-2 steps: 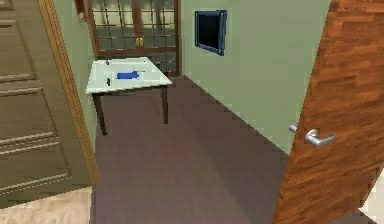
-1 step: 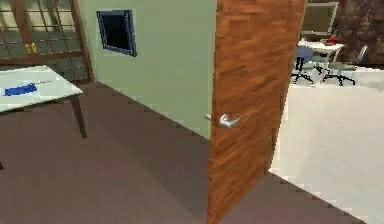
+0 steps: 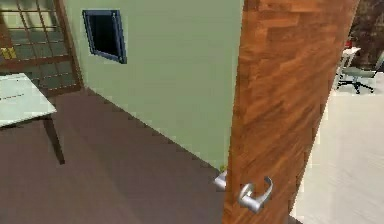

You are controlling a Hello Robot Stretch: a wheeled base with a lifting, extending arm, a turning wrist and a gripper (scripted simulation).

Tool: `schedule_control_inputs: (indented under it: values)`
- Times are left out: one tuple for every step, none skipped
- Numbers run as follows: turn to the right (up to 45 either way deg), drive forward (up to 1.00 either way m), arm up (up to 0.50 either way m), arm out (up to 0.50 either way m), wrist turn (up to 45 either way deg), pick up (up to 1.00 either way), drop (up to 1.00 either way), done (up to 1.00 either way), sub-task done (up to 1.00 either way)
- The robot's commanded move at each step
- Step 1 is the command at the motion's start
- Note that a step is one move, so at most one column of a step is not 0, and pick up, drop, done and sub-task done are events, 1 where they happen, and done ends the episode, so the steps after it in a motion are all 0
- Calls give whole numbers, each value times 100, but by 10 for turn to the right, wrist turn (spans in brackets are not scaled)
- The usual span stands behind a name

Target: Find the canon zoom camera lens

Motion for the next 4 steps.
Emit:
schedule_control_inputs:
  values:
    - [-450, 0, 0, 0, 0, 0, 0, 0, 0]
    - [-450, 0, 0, 0, 0, 0, 0, 0, 0]
    - [-300, 0, 0, 0, 0, 0, 0, 0, 0]
    - [0, 45, 0, 0, 0, 0, 0, 0, 0]
